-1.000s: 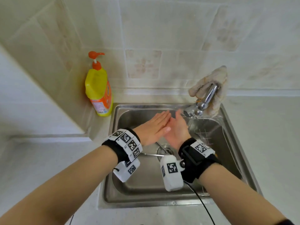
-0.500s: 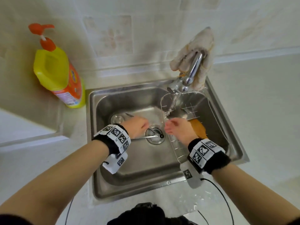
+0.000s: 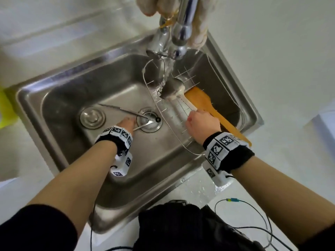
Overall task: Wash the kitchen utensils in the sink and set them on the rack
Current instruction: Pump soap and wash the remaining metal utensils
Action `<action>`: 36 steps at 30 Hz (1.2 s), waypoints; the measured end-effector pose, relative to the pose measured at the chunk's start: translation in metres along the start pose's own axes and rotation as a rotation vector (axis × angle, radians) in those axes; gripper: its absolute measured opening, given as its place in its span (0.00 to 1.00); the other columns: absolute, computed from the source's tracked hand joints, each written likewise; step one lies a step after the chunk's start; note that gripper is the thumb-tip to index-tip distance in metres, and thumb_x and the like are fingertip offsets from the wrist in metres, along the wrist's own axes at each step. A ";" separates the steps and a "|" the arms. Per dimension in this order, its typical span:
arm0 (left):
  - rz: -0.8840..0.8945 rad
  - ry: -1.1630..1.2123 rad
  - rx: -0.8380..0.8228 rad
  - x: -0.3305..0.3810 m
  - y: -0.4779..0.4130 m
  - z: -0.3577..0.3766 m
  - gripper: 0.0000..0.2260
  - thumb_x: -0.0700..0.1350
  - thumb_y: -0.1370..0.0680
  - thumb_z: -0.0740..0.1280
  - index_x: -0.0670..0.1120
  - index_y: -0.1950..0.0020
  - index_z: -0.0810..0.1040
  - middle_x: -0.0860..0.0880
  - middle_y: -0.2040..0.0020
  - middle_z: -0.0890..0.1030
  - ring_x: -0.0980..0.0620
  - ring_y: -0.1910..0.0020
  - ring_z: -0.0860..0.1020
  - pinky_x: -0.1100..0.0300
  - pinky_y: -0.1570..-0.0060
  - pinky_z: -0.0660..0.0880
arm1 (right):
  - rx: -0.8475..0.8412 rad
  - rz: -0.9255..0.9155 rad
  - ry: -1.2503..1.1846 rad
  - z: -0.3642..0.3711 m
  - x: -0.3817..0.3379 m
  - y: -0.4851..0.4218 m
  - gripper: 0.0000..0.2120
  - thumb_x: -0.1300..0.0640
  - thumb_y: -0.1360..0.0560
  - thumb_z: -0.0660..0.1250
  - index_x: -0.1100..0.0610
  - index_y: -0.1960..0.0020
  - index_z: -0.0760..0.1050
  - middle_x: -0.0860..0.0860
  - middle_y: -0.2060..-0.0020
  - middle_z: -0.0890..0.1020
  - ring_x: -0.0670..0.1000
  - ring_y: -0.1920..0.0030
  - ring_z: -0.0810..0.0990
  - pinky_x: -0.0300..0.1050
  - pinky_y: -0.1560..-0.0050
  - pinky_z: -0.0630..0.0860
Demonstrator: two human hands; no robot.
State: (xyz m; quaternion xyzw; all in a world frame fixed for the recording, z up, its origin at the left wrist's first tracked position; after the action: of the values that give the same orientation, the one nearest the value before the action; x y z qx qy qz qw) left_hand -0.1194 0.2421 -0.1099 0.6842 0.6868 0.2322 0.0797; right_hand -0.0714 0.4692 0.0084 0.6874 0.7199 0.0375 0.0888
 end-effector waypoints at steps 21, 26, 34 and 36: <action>-0.003 -0.155 -0.053 0.033 0.034 0.002 0.11 0.41 0.22 0.59 0.40 0.44 0.76 0.42 0.48 0.79 0.42 0.49 0.78 0.55 0.46 0.74 | -0.070 -0.126 -0.205 0.026 0.020 0.004 0.13 0.54 0.20 0.52 0.58 0.47 0.73 0.53 0.53 0.78 0.53 0.54 0.78 0.46 0.55 0.74; 0.005 -0.151 -0.022 0.044 0.048 -0.011 0.09 0.42 0.21 0.58 0.42 0.50 0.77 0.42 0.51 0.77 0.45 0.51 0.76 0.55 0.42 0.71 | -0.137 -0.174 -0.318 0.044 0.017 0.003 0.13 0.55 0.19 0.53 0.59 0.44 0.72 0.54 0.50 0.78 0.53 0.53 0.77 0.46 0.51 0.75; 0.198 -0.272 0.083 0.060 0.090 -0.018 0.07 0.45 0.22 0.62 0.50 0.48 0.78 0.49 0.53 0.76 0.52 0.57 0.71 0.62 0.53 0.66 | -0.317 -0.195 -0.400 0.095 0.008 0.006 0.27 0.44 0.22 0.58 0.60 0.29 0.61 0.57 0.38 0.73 0.57 0.39 0.74 0.50 0.41 0.71; 0.261 -0.293 0.158 0.061 0.094 -0.018 0.06 0.43 0.22 0.61 0.50 0.49 0.76 0.49 0.51 0.77 0.51 0.54 0.75 0.60 0.53 0.69 | -0.400 -0.175 -0.481 0.105 0.006 0.006 0.27 0.41 0.24 0.60 0.59 0.34 0.65 0.56 0.46 0.79 0.56 0.49 0.80 0.48 0.48 0.76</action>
State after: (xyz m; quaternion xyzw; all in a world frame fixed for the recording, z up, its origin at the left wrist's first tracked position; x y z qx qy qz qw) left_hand -0.0452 0.2934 -0.0413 0.7979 0.5894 0.0842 0.0942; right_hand -0.0469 0.4683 -0.0942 0.5808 0.7131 0.0068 0.3926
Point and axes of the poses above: each hand's wrist, its own y-axis away from the middle knuckle, its own z-axis out of the palm, x = y × z, the point moved 4 cm from there along -y, towards the middle knuckle
